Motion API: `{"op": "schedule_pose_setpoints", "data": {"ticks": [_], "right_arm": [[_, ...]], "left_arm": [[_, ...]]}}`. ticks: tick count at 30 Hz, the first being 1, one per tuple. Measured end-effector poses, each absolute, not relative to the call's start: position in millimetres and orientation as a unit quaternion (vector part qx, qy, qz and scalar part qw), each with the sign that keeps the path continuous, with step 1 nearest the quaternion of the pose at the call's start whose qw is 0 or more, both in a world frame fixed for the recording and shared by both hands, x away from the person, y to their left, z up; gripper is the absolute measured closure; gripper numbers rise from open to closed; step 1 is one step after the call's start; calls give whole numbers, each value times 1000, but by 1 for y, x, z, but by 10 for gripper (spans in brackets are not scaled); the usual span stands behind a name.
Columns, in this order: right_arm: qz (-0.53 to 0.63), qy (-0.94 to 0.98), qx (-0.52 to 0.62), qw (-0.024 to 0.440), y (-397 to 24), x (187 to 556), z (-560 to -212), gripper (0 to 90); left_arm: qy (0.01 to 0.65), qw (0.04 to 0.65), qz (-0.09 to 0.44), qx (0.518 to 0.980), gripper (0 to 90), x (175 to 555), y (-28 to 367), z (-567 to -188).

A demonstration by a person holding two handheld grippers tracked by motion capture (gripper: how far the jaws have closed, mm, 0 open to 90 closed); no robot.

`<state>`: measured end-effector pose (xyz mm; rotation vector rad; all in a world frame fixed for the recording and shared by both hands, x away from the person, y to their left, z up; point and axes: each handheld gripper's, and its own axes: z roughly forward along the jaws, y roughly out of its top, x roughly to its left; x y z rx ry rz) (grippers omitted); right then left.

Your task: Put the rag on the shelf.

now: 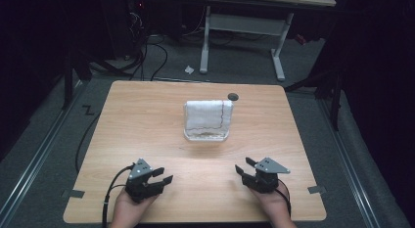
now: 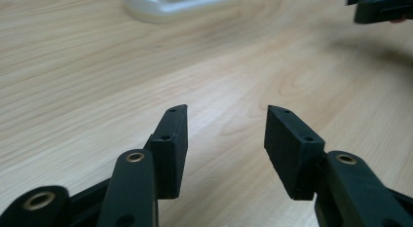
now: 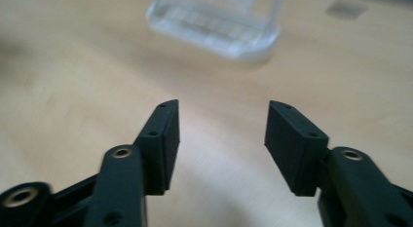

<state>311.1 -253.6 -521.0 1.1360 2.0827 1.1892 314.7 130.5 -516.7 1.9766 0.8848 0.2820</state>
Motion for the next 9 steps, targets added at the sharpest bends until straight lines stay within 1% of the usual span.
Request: {"op": "schedule_pose_setpoints", "data": {"ticks": [1,2,3,6,9], "right_arm": [[420,778,406,232,-252,312,-523,443],[413,782,395,248,-251,312,-523,453],[413,781,397,250,-251,314,-523,450],[422,772,416,230,-254,320,-526,448],[418,777,406,238,-253,318,-526,446]], "left_arm": [[351,457,122,808,510,315,126,-516],[349,456,124,810,508,316,123,-516],[349,456,121,810,508,318,121,-517],[346,454,118,813,509,319,119,-519],[339,447,121,819,496,318,117,-521]]}}
